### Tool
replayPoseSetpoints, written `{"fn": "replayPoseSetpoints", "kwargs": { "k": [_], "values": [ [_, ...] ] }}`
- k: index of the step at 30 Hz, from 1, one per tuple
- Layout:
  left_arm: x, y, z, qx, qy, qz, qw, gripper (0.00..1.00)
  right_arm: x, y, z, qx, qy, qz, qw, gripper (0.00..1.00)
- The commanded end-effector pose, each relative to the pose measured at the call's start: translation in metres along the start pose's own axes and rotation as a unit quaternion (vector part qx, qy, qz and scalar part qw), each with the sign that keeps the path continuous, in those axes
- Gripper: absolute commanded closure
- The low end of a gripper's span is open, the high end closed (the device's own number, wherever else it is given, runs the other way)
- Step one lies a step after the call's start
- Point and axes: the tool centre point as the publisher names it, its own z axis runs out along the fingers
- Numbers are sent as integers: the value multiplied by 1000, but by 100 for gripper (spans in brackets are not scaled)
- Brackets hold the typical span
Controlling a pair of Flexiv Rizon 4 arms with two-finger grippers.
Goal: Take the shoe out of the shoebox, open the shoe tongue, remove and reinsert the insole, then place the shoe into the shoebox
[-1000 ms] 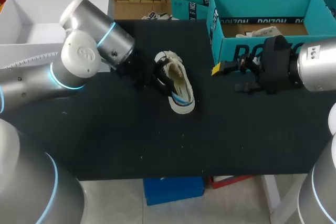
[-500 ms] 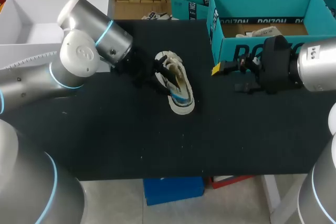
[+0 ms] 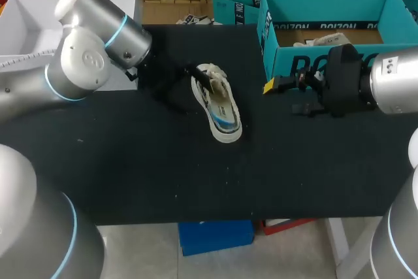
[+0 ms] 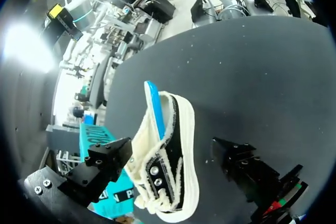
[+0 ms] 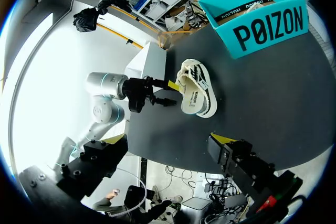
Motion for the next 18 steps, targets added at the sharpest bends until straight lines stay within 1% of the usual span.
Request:
{"fn": "replayPoseSetpoints", "kwargs": {
  "k": [1, 2, 3, 4, 6, 8, 10, 14, 15, 16, 17, 18],
  "values": [
    [-9, 4, -1, -4, 30, 7, 1000, 11, 0, 0, 0, 0, -1, 0, 1000, 0],
    [-10, 5, -1, -5, 37, 10, 999, 15, 0, 0, 0, 0, -1, 0, 1000, 0],
    [-11, 6, 0, -6, 45, 12, 999, 22, 0, 0, 0, 0, -1, 0, 1000, 0],
    [-12, 7, 1, -6, 54, 13, 998, 26, 0, 0, 0, 0, -1, 0, 1000, 0],
    [-14, 9, 2, -9, 79, 15, 997, 27, 0, 0, 0, 0, -1, 0, 1000, 0],
    [-15, 11, 4, -11, 88, 16, 996, 29, 0, 0, 0, 0, -1, 0, 1000, 0],
    [-16, 11, 4, -13, 97, 17, 995, 27, 0, 0, 0, 0, -1, 0, 1000, 0],
    [-17, 16, 8, -22, 117, 25, 993, 30, 0, 0, 0, 0, -1, 0, 1000, 0],
    [-17, 18, 8, -28, 124, 29, 991, 33, 0, 0, 0, 0, -1, 0, 1000, 0],
    [-17, 19, 8, -32, 130, 33, 990, 45, 0, 0, 0, 0, -1, 0, 1000, 0],
    [-17, 20, 8, -36, 138, 36, 989, 52, 0, 0, 0, 0, -1, 0, 1000, 0],
    [-16, 21, 9, -42, 146, 39, 988, 57, 0, 0, 0, 0, -1, 0, 1000, 0]
  ]
}}
